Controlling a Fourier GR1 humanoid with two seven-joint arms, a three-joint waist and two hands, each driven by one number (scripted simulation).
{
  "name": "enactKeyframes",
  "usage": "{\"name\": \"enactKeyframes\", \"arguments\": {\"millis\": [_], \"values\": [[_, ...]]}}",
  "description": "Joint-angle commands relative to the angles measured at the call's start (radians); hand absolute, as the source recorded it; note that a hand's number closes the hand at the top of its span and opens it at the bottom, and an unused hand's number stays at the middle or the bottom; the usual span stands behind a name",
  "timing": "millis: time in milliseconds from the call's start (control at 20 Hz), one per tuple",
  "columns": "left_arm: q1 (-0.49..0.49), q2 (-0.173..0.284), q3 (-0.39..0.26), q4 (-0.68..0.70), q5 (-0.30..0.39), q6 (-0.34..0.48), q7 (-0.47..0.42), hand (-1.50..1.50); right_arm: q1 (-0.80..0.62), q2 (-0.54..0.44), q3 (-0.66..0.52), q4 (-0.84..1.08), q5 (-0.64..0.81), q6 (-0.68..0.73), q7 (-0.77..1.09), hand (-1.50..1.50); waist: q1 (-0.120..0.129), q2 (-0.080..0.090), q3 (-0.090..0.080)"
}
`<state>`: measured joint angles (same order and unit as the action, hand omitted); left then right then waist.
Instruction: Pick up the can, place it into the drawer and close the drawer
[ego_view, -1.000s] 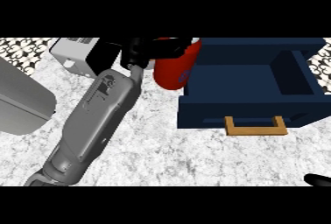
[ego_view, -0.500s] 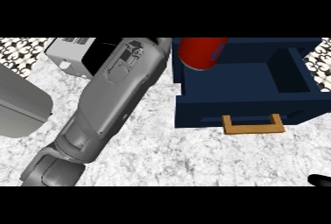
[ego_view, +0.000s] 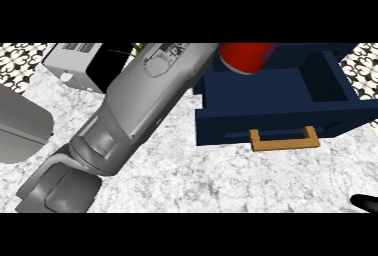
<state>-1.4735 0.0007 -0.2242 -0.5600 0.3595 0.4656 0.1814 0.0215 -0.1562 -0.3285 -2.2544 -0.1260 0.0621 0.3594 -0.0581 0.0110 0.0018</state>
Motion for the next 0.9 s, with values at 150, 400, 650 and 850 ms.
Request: {"name": "enactKeyframes", "arguments": {"millis": [150,400,650,850], "values": [[-0.127,-0.001,-0.03,0.148,0.05,0.028,-0.018,1.5,-0.002,-0.015,-0.021,0.023,-0.025,0.022,-0.023,-1.5,-0.023,0.007,0.001],[-0.108,-0.001,-0.083,0.191,0.095,0.102,-0.057,-1.5,-0.018,-0.004,0.021,0.031,0.008,0.017,-0.02,-1.5,-0.036,0.01,0.002],[-0.158,-0.001,-0.108,0.225,0.114,0.171,-0.053,-1.5,-0.053,0.002,0.064,-0.013,0.034,-0.009,0.034,-1.5,-0.039,0.012,0.001],[-0.159,-0.001,-0.109,0.239,0.133,0.166,-0.092,-1.5,-0.128,-0.074,0.044,0.024,0.086,0.002,0.033,-1.5,-0.032,0.016,0.001]]}}
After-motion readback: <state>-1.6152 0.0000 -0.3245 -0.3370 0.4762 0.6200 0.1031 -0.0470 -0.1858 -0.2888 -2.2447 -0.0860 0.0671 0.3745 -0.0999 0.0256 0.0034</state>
